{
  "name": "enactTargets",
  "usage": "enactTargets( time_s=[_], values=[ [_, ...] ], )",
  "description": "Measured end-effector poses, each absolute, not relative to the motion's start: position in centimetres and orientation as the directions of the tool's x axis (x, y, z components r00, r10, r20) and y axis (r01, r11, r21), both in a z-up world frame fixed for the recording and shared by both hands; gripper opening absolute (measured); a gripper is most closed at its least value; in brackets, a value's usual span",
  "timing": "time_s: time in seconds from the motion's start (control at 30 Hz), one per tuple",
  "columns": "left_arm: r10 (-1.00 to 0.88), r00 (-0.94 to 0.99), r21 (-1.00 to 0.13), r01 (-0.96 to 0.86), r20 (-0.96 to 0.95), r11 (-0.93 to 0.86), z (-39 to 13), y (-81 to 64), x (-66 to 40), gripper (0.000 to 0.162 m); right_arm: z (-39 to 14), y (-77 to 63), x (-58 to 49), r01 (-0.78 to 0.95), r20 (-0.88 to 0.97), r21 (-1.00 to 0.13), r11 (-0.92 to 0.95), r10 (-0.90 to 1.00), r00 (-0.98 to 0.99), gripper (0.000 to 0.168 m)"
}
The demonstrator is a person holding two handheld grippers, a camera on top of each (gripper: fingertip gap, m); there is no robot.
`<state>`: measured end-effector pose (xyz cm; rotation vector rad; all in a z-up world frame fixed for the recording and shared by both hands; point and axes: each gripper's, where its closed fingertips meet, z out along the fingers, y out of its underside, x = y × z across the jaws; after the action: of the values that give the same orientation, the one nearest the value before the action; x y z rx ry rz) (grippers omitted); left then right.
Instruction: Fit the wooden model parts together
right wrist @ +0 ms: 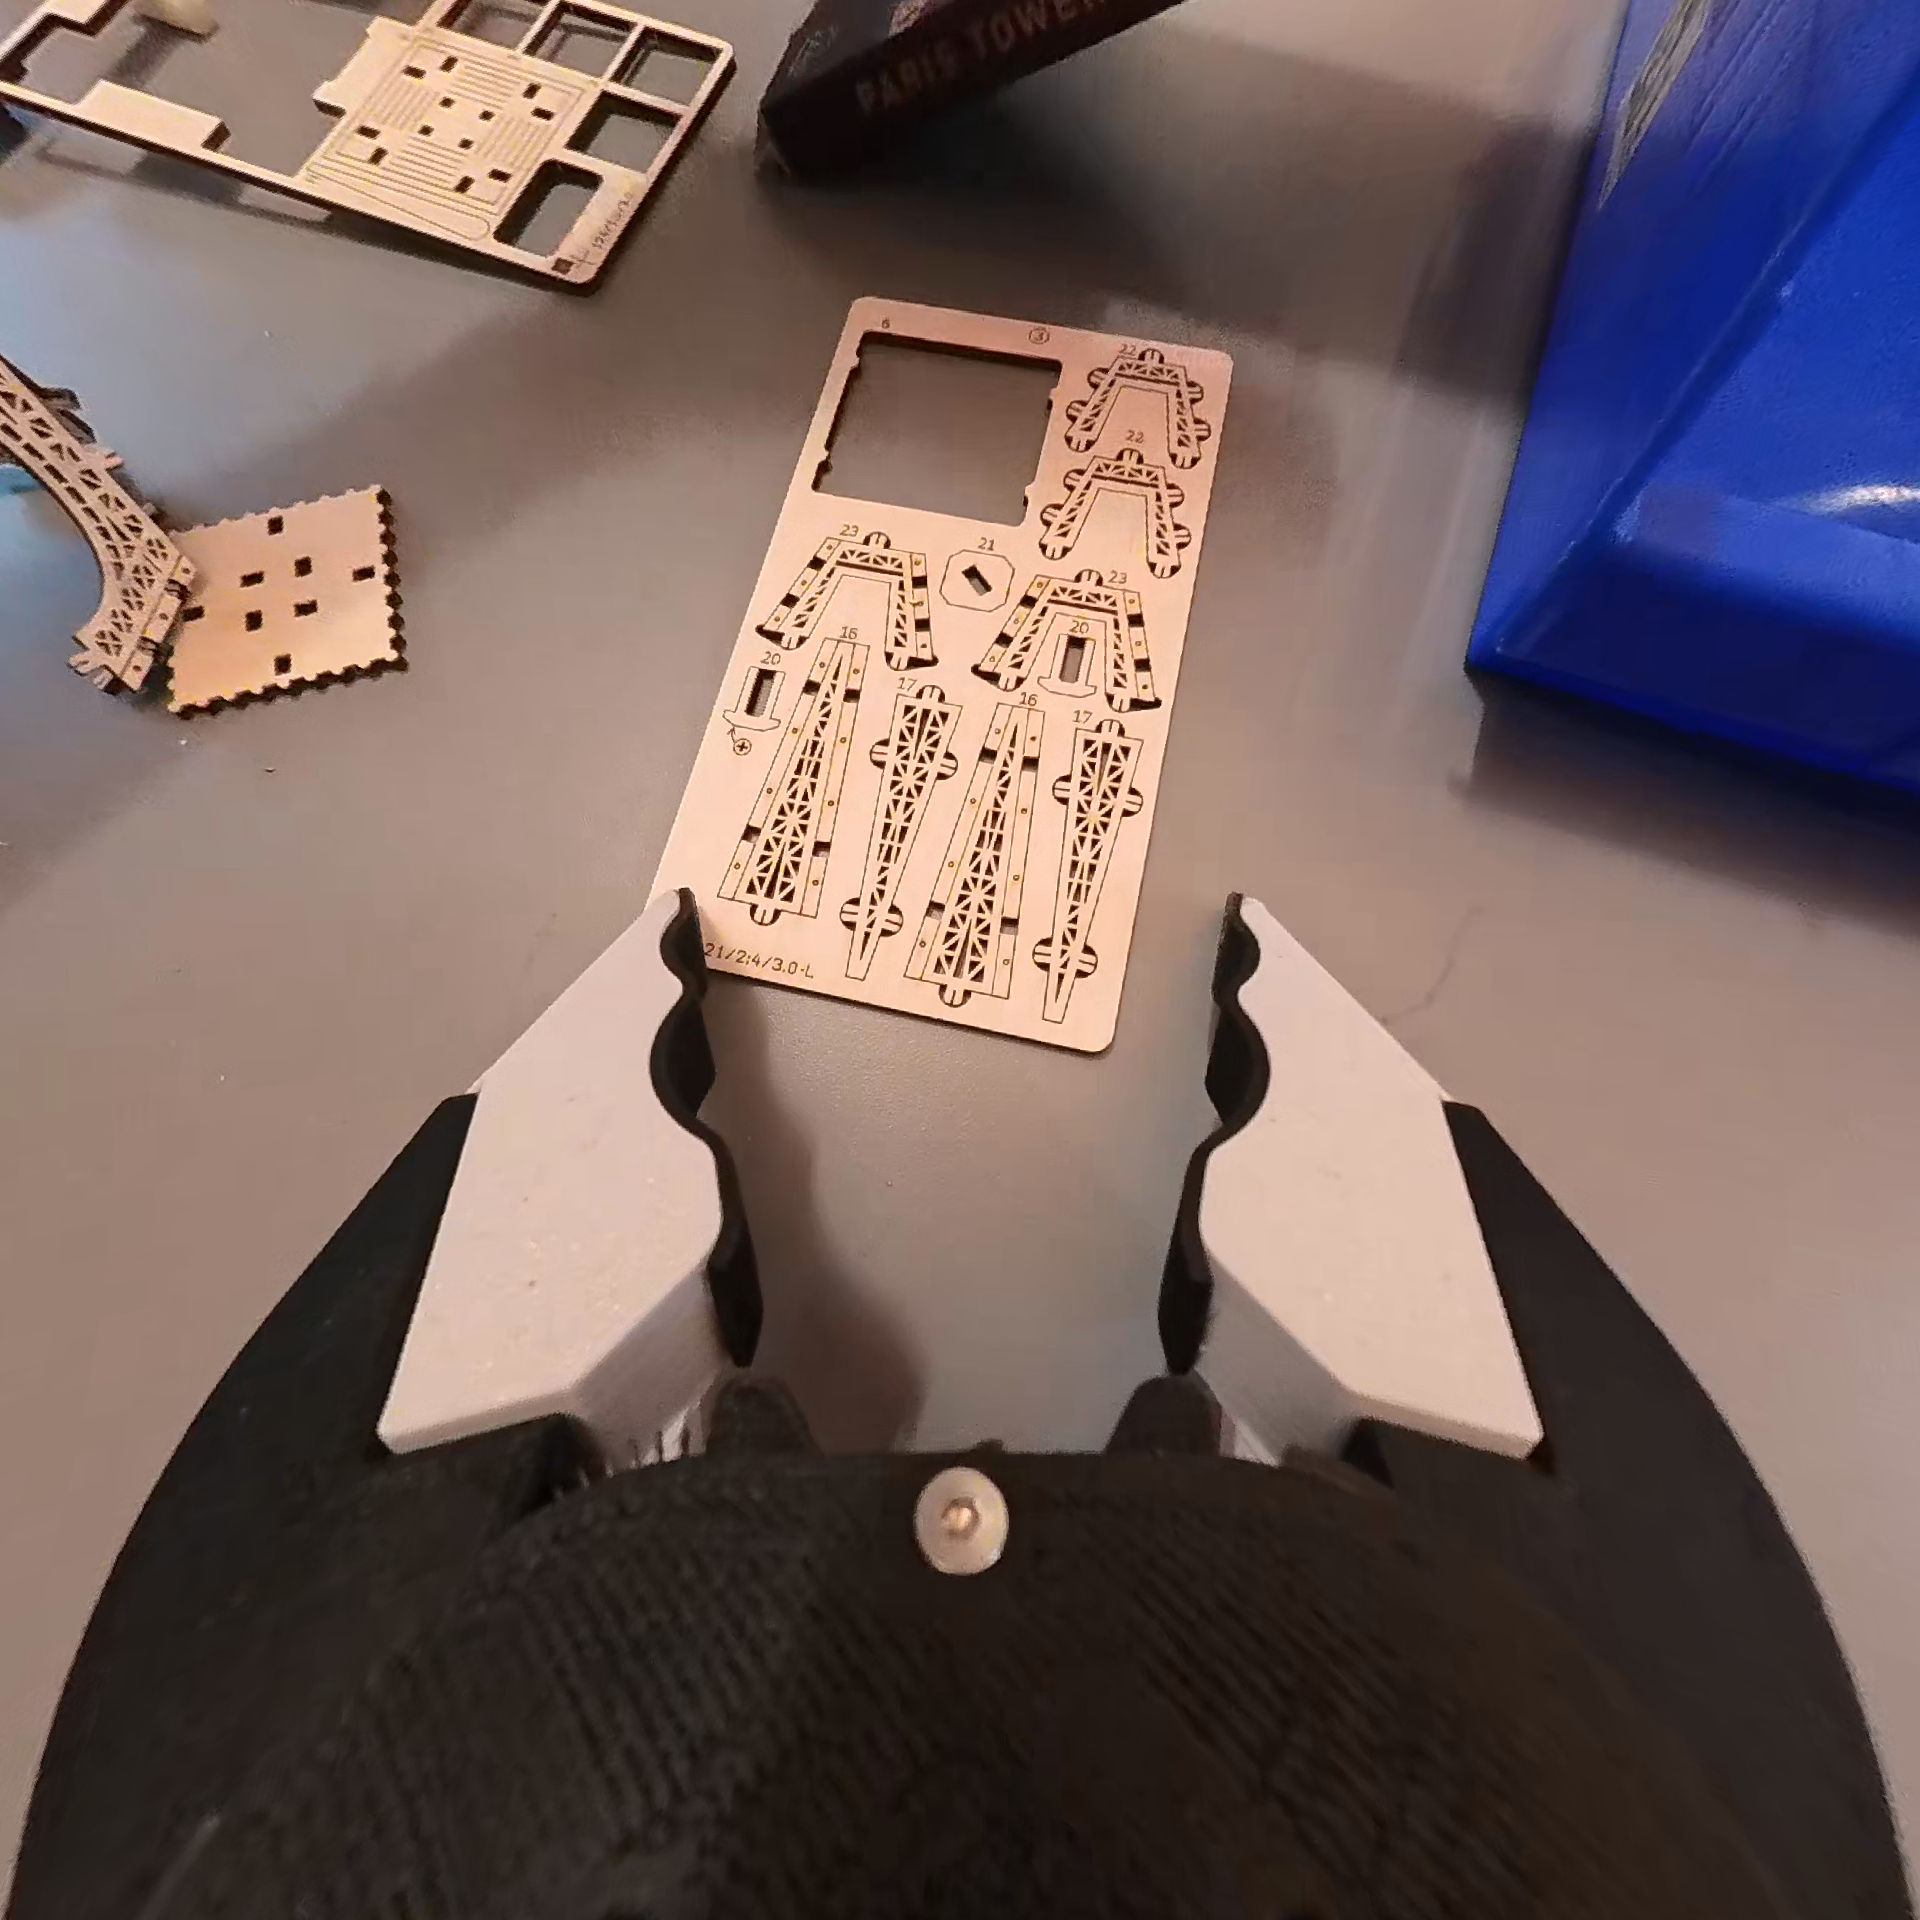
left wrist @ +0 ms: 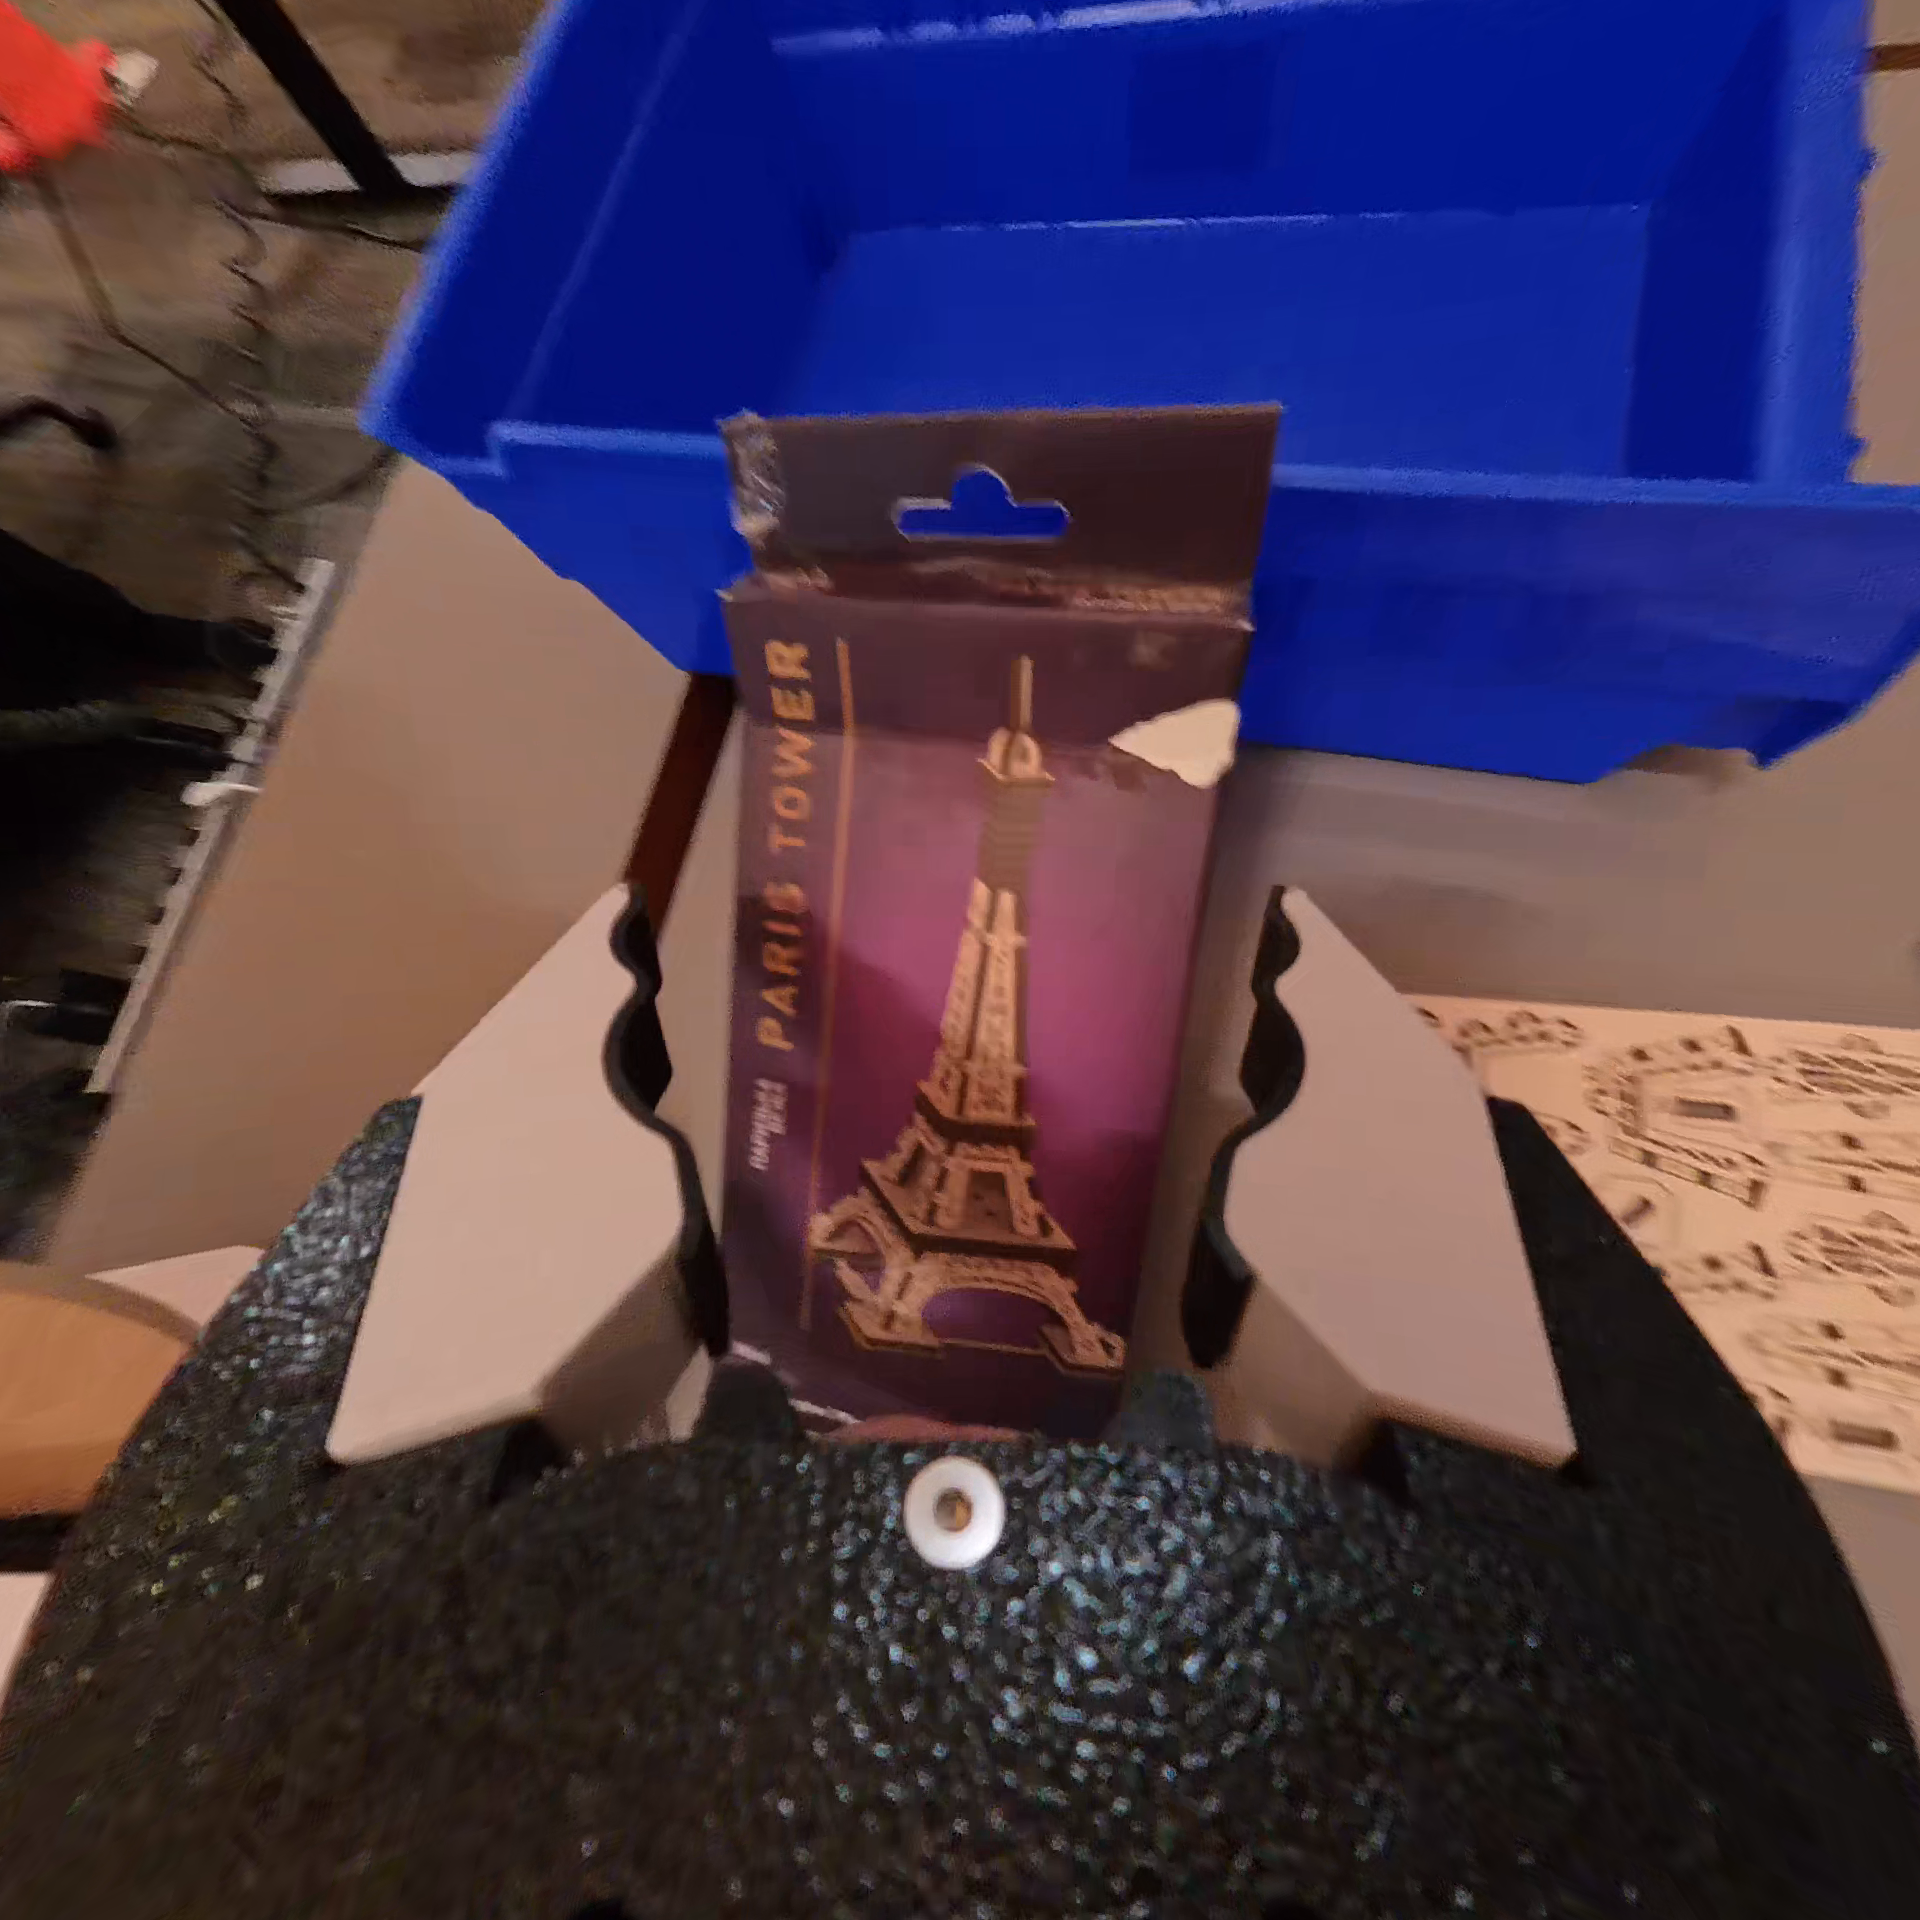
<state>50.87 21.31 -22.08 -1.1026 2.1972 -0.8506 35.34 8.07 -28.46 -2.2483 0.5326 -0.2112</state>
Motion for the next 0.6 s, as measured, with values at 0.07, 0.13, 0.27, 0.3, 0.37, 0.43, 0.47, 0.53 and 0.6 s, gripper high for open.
enactTargets(
  time_s=[0.07, 0.13, 0.27, 0.3, 0.37, 0.43, 0.47, 0.53, 0.6],
  values=[
    [-0.838, -0.511, -0.713, -0.514, -0.192, 0.477, -21.9, 21.7, 51.8, 0.112, -28.5, 8.1, 35.3, -0.309, -0.022, -0.744, -0.592, -0.441, 0.897, 0.097],
    [-0.838, -0.533, -0.649, -0.599, -0.114, 0.469, -23.2, 21.9, 51.9, 0.113, -28.5, 8.1, 35.3, -0.307, -0.020, -0.745, -0.593, -0.440, 0.898, 0.096],
    [-0.810, -0.580, -0.520, -0.668, -0.084, 0.532, -25.9, 22.7, 51.9, 0.117, -28.5, 8.1, 35.3, -0.308, -0.022, -0.744, -0.593, -0.439, 0.898, 0.096],
    [-0.806, -0.586, -0.496, -0.677, -0.083, 0.543, -26.5, 22.8, 51.9, 0.116, -28.5, 8.1, 35.3, -0.308, -0.022, -0.744, -0.593, -0.439, 0.898, 0.096],
    [-0.791, -0.610, -0.466, -0.689, -0.041, 0.555, -27.2, 22.4, 51.4, 0.105, -28.5, 8.1, 35.3, -0.308, -0.023, -0.744, -0.593, -0.438, 0.899, 0.096],
    [-0.793, -0.608, -0.452, -0.698, -0.034, 0.555, -27.5, 22.6, 51.4, 0.084, -28.5, 8.1, 35.3, -0.308, -0.023, -0.744, -0.592, -0.438, 0.899, 0.096],
    [-0.796, -0.605, -0.455, -0.703, -0.023, 0.547, -27.7, 22.5, 51.3, 0.074, -28.5, 8.1, 35.3, -0.308, -0.024, -0.744, -0.592, -0.438, 0.899, 0.096],
    [-0.805, -0.593, -0.457, -0.709, -0.025, 0.537, -27.7, 22.8, 51.4, 0.090, -28.5, 8.1, 35.3, -0.308, -0.024, -0.744, -0.592, -0.438, 0.899, 0.096],
    [-0.816, -0.577, -0.454, -0.717, -0.037, 0.528, -27.2, 23.5, 51.6, 0.106, -28.5, 8.1, 35.3, -0.308, -0.024, -0.744, -0.592, -0.438, 0.899, 0.096]
  ],
)
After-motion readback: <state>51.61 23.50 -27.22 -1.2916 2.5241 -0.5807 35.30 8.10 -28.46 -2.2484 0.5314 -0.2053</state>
